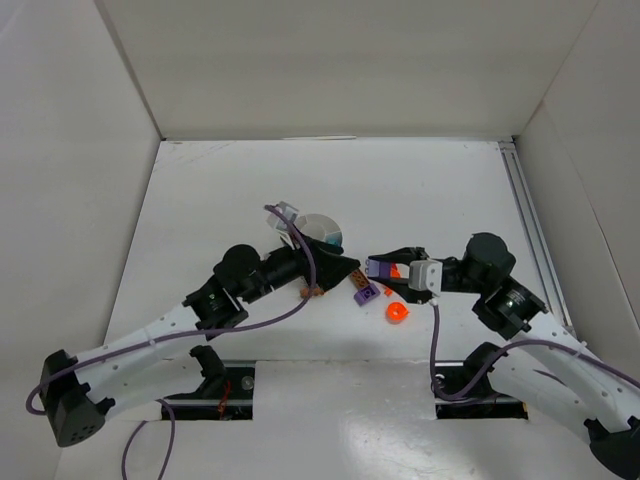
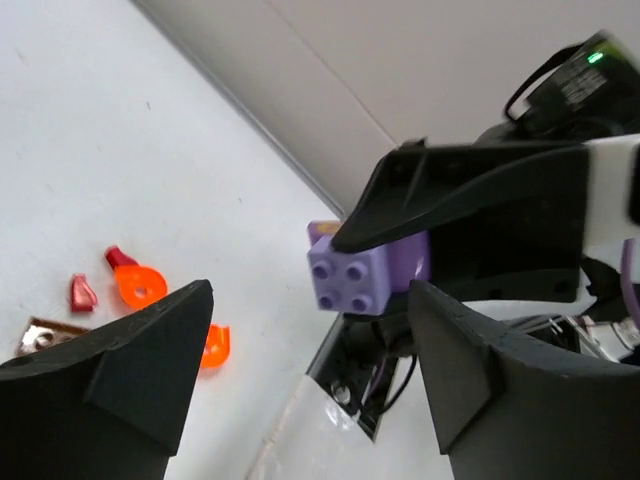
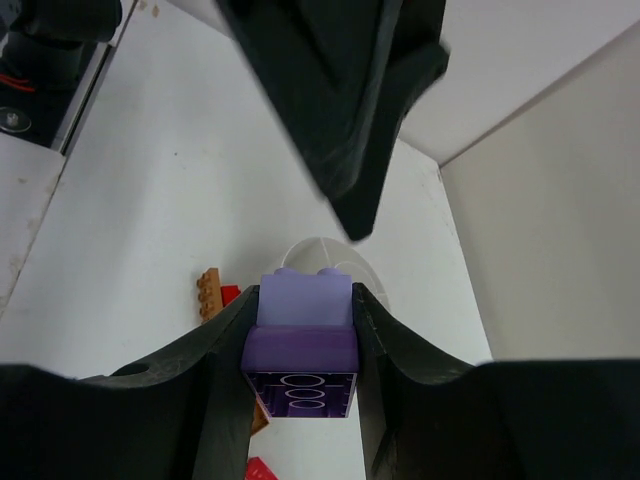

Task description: Sort the legos into containers by color

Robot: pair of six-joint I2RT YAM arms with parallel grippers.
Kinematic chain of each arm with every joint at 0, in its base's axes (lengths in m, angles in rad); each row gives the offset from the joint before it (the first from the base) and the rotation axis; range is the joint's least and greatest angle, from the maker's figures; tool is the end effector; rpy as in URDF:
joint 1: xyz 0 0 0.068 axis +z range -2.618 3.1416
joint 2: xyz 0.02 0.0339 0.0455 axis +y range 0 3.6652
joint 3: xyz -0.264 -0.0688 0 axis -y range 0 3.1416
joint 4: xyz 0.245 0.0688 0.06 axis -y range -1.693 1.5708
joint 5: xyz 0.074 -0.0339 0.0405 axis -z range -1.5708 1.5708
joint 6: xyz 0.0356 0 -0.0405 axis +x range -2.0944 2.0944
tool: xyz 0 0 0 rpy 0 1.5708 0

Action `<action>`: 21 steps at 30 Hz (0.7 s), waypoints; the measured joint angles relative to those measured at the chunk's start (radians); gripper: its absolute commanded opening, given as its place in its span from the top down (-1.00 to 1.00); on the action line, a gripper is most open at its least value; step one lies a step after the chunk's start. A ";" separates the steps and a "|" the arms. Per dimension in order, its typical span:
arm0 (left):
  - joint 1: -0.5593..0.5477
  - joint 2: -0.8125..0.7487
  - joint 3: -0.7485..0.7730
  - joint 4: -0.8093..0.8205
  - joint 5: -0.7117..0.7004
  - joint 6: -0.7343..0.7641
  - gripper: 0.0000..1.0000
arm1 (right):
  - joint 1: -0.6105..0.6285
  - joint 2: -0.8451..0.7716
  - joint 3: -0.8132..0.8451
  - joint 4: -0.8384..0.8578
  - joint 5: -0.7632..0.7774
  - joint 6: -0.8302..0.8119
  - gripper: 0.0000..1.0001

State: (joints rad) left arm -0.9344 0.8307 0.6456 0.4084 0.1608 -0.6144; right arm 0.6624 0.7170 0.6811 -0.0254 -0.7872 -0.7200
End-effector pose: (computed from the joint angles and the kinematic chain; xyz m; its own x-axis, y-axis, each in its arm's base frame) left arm 0.1144 -0.1644 0.3465 -0.4036 -0.4113 -0.8173 0.8004 0.2741 -0.5332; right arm 0.1161 0.1226 0.3321 0.6175 -0.1086 -0.7790 -0.7774 0.0667 -0.6255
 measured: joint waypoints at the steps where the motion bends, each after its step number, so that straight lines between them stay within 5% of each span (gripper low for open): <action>1: 0.000 0.027 0.000 0.000 0.018 0.005 -0.67 | 0.000 0.001 0.008 0.000 -0.005 -0.001 0.24; 15: 0.000 0.138 0.000 0.124 0.208 0.023 -0.58 | -0.006 0.038 0.042 0.002 -0.064 -0.002 0.24; 21: 0.000 0.169 0.005 0.172 0.242 0.019 -0.39 | 0.000 0.048 0.043 0.023 -0.089 -0.001 0.24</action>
State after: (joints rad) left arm -0.9348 1.0000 0.6502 0.5800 0.4030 -0.5953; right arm 0.6621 0.7654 0.7238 -0.0021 -0.8757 -0.7208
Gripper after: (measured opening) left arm 0.716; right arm 0.430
